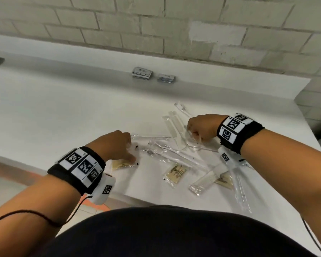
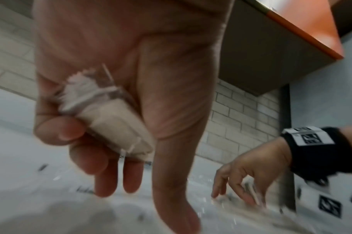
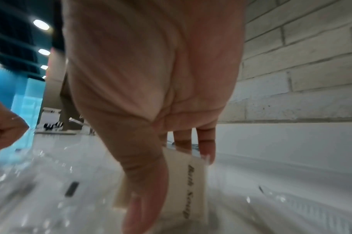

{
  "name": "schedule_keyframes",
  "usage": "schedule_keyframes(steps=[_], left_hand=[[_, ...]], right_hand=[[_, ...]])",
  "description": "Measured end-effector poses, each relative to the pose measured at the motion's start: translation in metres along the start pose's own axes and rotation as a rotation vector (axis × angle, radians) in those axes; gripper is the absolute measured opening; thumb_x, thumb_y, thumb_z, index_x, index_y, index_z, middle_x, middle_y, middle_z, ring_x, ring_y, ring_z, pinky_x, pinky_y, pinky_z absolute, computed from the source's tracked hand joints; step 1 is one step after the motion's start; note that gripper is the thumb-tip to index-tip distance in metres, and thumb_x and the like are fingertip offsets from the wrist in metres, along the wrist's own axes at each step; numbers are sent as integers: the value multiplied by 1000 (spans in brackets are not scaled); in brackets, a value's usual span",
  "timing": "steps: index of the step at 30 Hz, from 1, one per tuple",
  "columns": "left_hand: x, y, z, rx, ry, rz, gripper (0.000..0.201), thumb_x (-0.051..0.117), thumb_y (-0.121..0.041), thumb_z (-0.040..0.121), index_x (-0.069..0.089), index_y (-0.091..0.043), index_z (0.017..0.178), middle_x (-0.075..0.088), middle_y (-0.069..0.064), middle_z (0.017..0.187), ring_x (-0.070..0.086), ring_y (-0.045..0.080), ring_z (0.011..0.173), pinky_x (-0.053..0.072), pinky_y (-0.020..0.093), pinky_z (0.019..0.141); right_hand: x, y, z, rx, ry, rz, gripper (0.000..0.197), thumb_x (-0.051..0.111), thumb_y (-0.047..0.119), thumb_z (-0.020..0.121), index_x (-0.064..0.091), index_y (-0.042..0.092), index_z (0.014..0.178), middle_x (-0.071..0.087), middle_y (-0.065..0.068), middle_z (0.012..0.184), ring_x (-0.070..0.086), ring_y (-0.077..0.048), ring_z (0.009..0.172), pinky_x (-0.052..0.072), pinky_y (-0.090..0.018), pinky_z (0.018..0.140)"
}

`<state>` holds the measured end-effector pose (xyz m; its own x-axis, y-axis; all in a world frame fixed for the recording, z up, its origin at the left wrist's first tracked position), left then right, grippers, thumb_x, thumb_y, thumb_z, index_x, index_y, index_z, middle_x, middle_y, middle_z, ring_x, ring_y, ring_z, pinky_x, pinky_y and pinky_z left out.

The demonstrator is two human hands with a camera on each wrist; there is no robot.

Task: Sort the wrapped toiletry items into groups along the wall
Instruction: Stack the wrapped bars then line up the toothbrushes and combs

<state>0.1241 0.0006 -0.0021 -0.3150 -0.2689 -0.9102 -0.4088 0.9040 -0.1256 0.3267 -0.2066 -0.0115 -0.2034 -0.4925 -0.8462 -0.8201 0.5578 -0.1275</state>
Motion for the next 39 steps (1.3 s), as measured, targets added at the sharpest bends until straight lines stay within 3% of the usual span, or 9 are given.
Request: schedule_keyframes(steps=[8,11,14,17,22,25,29,33,39], left_hand=[[22,-5,-16,-65,30,-41,50,76,-42,70,52,-20,109,60,-1,103,53,18,88,38,26,71],[23,-12,-19,-45,23,-31,29,68,-39,79,51,-22,95,58,2,104,53,20,90,37,26,70],[19,-28,-22,-6,-71,-157,13,53,-22,93,51,-16,103,60,5,99,54,18,78,32,25,58],[16,-55,-25,18,-109,-364,19,42,-14,94,47,-19,111,59,5,84,51,18,60,37,28,53],[33,-123,-25,150,43,-196,47,54,-55,85,47,-18,113,55,-1,95,54,19,85,37,29,62],[49,-139,-19,177,59,-8,71,66,-62,69,43,-18,120,55,2,116,57,24,103,47,34,77],[45,-147,-13,172,-35,25,73,75,-50,67,40,-18,123,54,3,110,58,26,101,43,32,71],[43,-147,-5,183,36,-57,66,78,-38,67,41,-21,119,56,-5,81,59,20,83,43,29,65],[43,-151,-2,216,69,-97,49,74,-30,75,41,-30,111,49,0,112,54,12,73,35,23,50]], right_hand=[[8,4,-11,21,-86,-178,40,69,23,72,50,36,103,50,8,102,43,-19,96,35,-33,80],[2,6,-21,0,-194,-231,9,65,24,75,55,27,76,58,11,92,45,-17,95,32,-36,81],[2,0,-39,-16,-408,39,11,52,15,80,52,23,73,58,13,72,47,-16,87,33,-36,86],[-11,-19,-63,50,-488,586,17,56,11,88,46,24,91,55,13,83,55,-16,81,41,-31,74],[-4,-50,-103,180,-458,1091,44,72,23,81,43,21,114,54,-2,96,54,-18,77,48,-35,63],[15,-45,-132,166,-290,1006,40,78,38,73,54,20,100,58,0,91,53,-17,76,41,-30,62],[67,-4,-150,184,25,472,35,70,50,78,51,22,87,58,4,90,55,-19,85,41,-31,66],[85,15,-151,309,-135,339,52,71,48,75,50,17,112,50,-2,116,56,-24,94,37,-31,68],[75,18,-137,265,-231,456,53,73,17,77,43,15,120,55,-6,111,56,-24,88,41,-32,66]])
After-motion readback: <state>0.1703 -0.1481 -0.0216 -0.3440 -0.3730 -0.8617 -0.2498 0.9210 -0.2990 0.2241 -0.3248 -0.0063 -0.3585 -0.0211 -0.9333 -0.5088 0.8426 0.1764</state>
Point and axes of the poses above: each hand's wrist, its own z-axis towards the middle knuckle, its own x-axis out of the palm, y = z × x, the point moved 5 cm from there along z, towards the middle knuckle
